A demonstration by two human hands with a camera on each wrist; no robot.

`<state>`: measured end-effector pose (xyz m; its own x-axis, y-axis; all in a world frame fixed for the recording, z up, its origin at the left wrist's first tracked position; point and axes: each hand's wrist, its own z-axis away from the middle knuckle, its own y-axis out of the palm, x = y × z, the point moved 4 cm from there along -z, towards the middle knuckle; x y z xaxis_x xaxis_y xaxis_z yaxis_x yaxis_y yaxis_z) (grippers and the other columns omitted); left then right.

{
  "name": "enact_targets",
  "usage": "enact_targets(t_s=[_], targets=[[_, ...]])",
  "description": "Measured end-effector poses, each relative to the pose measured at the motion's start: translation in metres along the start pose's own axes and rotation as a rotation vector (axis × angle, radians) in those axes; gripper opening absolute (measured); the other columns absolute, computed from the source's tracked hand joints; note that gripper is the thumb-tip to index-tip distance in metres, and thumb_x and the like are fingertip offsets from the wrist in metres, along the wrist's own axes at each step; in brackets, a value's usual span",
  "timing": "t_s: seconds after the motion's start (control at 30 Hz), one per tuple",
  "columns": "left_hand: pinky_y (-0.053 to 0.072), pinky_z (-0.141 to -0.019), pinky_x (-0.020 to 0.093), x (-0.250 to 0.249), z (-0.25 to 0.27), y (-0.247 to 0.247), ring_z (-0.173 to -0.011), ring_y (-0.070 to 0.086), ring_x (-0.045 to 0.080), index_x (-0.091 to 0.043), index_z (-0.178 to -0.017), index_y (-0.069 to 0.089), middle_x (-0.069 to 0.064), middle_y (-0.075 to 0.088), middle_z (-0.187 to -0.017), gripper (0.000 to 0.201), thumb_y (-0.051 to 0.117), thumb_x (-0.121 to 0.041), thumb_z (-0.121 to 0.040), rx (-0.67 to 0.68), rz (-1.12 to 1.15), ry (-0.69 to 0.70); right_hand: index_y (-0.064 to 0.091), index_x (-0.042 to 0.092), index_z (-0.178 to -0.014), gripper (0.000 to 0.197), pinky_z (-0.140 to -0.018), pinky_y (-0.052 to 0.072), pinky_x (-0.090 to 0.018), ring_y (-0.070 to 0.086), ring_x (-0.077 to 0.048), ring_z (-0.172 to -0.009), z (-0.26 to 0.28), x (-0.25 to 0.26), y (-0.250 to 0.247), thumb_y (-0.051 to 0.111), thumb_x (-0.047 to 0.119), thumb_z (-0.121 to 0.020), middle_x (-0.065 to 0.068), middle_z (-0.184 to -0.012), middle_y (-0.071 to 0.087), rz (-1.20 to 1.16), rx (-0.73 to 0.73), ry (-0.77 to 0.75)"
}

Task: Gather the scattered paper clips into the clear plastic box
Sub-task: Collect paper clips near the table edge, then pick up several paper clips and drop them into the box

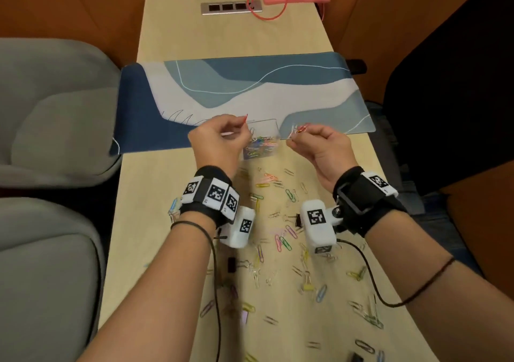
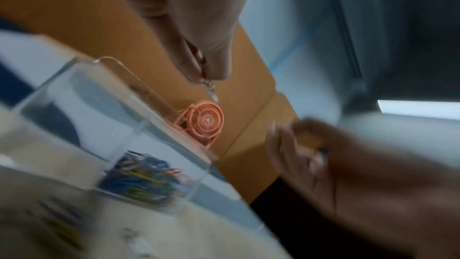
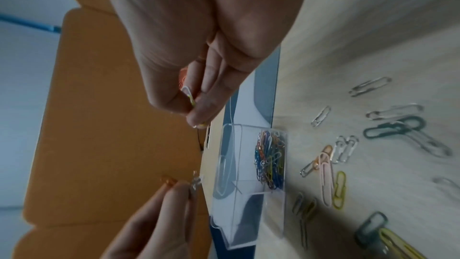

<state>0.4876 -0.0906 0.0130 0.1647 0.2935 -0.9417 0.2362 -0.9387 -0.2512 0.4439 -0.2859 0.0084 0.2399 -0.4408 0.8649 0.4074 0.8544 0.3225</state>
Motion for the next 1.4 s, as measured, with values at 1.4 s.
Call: enact_targets(t_s=[1.4], targets=[[0.044,-0.079,0.028,0.03,0.151,-0.055,-0.086,0.051,0.015,-0.024,-0.083,0.071,-0.004,0.051,-0.089,0.02,0.065,-0.005,-0.082,0.418,-0.307,0.069,0.076,0.022,-0.093,0.018,-0.081,0.053,-0.026,0.062,-0.008,-0.075,0.035,0.008,0.034,0.061,0.02,-0.083,0.005,-0.088,0.074,1.437,0.233,-0.506]])
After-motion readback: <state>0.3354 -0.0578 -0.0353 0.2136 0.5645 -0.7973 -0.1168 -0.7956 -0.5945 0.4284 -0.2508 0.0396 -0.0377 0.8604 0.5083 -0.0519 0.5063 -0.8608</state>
